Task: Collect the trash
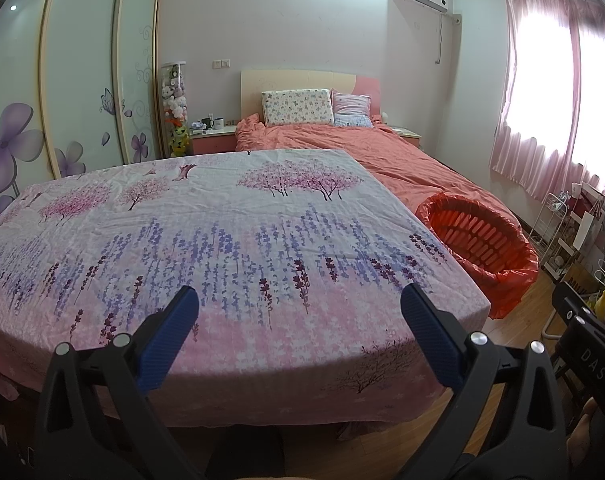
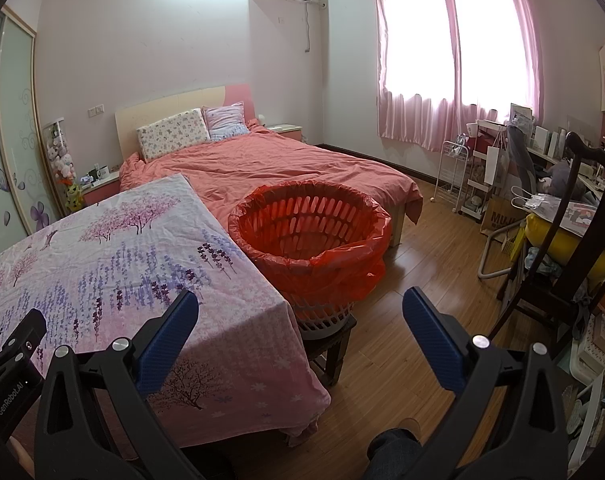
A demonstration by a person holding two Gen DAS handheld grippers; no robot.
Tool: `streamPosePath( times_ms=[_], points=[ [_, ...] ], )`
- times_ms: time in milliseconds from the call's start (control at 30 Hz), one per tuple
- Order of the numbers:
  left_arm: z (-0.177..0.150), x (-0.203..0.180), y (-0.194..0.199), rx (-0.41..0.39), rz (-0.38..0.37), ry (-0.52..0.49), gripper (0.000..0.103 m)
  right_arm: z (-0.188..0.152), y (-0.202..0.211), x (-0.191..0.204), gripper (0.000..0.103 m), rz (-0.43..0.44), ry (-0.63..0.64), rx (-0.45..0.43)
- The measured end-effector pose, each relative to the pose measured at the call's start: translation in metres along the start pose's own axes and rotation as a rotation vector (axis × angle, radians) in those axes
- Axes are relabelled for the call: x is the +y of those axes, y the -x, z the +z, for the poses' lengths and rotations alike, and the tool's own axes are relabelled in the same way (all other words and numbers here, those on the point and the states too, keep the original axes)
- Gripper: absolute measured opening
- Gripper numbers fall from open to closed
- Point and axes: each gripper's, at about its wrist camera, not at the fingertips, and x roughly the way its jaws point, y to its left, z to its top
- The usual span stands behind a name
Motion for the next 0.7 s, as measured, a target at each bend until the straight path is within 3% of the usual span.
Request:
streamPosePath(
  times_ms=[700],
  points=[
    [-0.0012,0.0007,-0.0008,0.002,0.002,-0.001,0.099,0.0006,0.0001,-0.0002,0.101,0.001,0.0,0.001]
  ],
)
